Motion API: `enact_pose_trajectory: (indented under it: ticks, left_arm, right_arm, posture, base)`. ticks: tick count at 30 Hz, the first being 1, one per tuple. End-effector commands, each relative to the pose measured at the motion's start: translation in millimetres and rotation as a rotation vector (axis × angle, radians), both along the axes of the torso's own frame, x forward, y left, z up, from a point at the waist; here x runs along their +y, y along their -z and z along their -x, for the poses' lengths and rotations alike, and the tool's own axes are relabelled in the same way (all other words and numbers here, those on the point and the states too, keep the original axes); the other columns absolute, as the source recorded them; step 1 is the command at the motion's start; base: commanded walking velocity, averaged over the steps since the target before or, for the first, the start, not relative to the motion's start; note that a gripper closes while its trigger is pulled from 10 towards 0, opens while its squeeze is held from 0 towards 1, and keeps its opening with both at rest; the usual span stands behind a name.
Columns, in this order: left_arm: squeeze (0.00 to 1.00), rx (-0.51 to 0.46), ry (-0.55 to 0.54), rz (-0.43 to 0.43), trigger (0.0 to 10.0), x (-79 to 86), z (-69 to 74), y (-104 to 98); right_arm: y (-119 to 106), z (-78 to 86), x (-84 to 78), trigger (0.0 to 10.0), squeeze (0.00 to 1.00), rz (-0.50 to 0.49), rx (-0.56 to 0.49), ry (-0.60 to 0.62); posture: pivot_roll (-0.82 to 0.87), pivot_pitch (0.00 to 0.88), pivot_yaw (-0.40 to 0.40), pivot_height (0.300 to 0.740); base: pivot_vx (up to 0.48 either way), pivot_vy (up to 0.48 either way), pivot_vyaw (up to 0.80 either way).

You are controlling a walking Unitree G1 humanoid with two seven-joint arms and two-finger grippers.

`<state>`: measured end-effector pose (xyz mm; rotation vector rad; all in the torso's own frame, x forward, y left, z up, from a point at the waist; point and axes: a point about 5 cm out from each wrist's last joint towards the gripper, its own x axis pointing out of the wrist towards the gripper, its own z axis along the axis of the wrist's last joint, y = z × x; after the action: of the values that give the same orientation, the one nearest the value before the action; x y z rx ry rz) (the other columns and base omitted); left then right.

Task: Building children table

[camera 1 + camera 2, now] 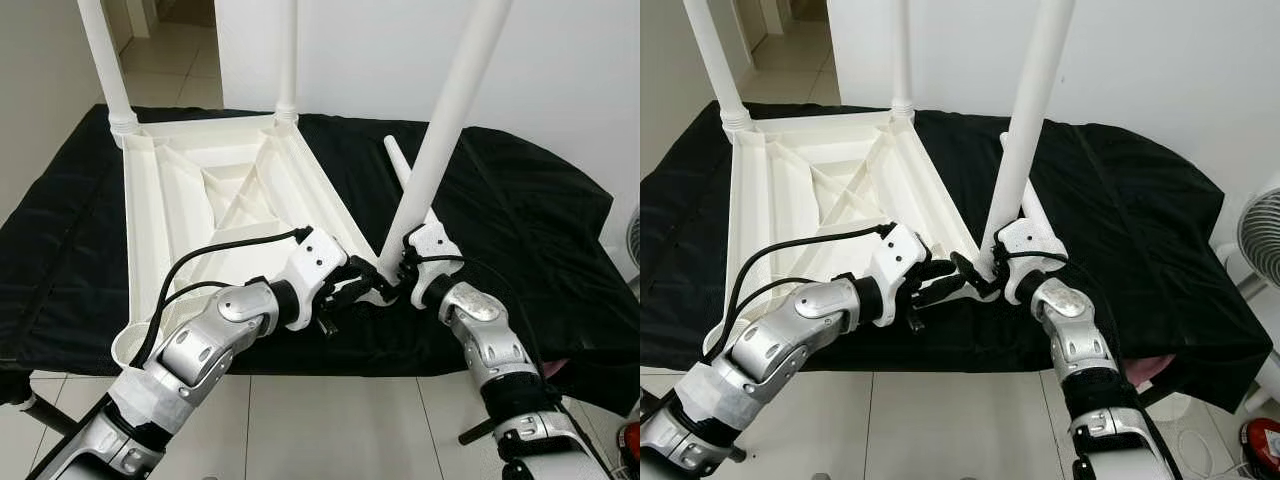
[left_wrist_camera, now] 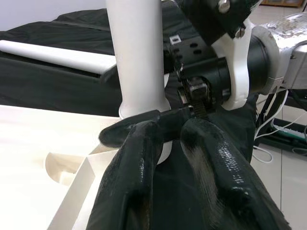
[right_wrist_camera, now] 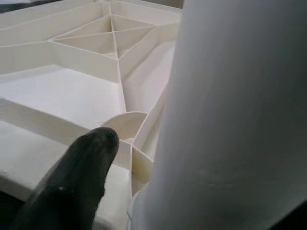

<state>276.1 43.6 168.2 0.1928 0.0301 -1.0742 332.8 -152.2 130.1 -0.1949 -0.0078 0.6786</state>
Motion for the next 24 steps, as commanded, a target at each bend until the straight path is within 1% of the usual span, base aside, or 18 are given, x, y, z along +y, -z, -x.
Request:
enact_pose_trajectory:
  ticks: [1, 3, 4, 5, 9, 13, 17, 18, 19, 20, 21, 22, 23, 24]
  left_arm:
    - [0.00, 0.015, 0.170, -0.020, 10.0, -5.2, 8.2, -1.8]
    - [0.00, 0.015, 0.170, -0.020, 10.0, -5.2, 8.2, -1.8]
    - [0.00, 0.017, 0.168, -0.019, 10.0, -4.9, 8.6, -2.1]
    - [0.00, 0.017, 0.167, -0.019, 10.0, -4.5, 8.9, -2.2]
    - [0.00, 0.017, 0.166, -0.019, 10.0, -4.2, 9.0, -2.3]
    - [0.00, 0.014, 0.168, -0.021, 10.0, -3.7, 9.2, -2.4]
    - [0.00, 0.014, 0.168, -0.021, 10.0, -3.7, 9.2, -2.4]
    - [0.00, 0.015, 0.170, -0.021, 10.0, -3.7, 9.1, -2.3]
    - [0.00, 0.015, 0.170, -0.021, 10.0, -3.7, 9.1, -2.3]
    - [0.00, 0.015, 0.172, -0.022, 10.0, -3.6, 9.4, -2.3]
    - [0.00, 0.017, 0.174, -0.022, 10.0, -3.7, 9.9, -2.0]
    - [0.00, 0.017, 0.174, -0.022, 10.0, -3.7, 9.9, -2.0]
    - [0.00, 0.020, 0.175, -0.018, 10.0, -3.8, 10.7, -1.7]
    - [0.00, 0.020, 0.175, -0.018, 10.0, -3.8, 10.7, -1.7]
  right_arm:
    - [3.8, -2.0, -6.8, 3.6, 0.00, 0.016, 0.027, -0.013]
    - [3.8, -2.0, -6.8, 3.6, 0.00, 0.016, 0.027, -0.013]
    - [6.0, -1.5, -8.6, 2.7, 0.00, 0.014, 0.040, -0.016]
    - [8.3, -0.8, -10.1, 0.0, 0.00, 0.007, 0.053, -0.018]
    - [10.8, 0.4, -10.9, 0.0, 0.00, -0.004, 0.067, -0.020]
    - [17.8, 3.5, -11.7, 0.0, 0.00, -0.063, 0.103, 0.000]
    - [17.8, 3.5, -11.7, 0.0, 0.00, -0.063, 0.103, 0.000]
    - [20.3, 3.9, -12.3, 2.6, 0.00, -0.080, 0.109, 0.017]
    - [20.3, 3.9, -12.3, 2.6, 0.00, -0.080, 0.109, 0.017]
    - [23.2, 4.5, -12.4, 10.0, 0.00, -0.091, 0.122, 0.057]
    - [26.3, 5.8, -10.0, 10.0, 0.00, -0.092, 0.141, 0.108]
    - [26.3, 5.8, -10.0, 10.0, 0.00, -0.092, 0.141, 0.108]
    - [28.1, 7.5, -5.5, 10.0, 0.00, -0.101, 0.153, 0.147]
    - [28.1, 7.5, -5.5, 10.0, 0.00, -0.101, 0.153, 0.147]
  posture:
    - [-0.03, 0.000, -0.059, 0.740]
    - [-0.03, 0.000, -0.059, 0.740]
    - [-0.03, 0.000, -0.059, 0.740]
    - [-0.02, 0.000, -0.062, 0.740]
    - [-0.02, 0.000, -0.061, 0.740]
    - [-0.03, 0.000, -0.057, 0.740]
    - [-0.03, 0.000, -0.057, 0.740]
    - [-0.03, 0.000, -0.057, 0.740]
    - [-0.03, 0.000, -0.057, 0.740]
    - [-0.03, 0.000, -0.058, 0.740]
    - [-0.03, 0.000, -0.060, 0.740]
    - [-0.03, 0.000, -0.060, 0.740]
    - [-0.03, 0.000, -0.062, 0.740]
    - [-0.03, 0.000, -0.062, 0.740]
  base:
    - [0.000, 0.000, 0.00]
    - [0.000, 0.000, 0.00]
    - [0.000, 0.000, 0.00]
    - [0.000, 0.000, 0.00]
    - [0.000, 0.000, 0.00]
    - [0.000, 0.000, 0.00]
    - [0.000, 0.000, 0.00]
    - [0.000, 0.000, 0.00]
    - [0.000, 0.000, 0.00]
    - [0.000, 0.000, 0.00]
    - [0.000, 0.000, 0.00]
    - [0.000, 0.000, 0.00]
    - [0.000, 0.000, 0.00]
    - [0.000, 0.000, 0.00]
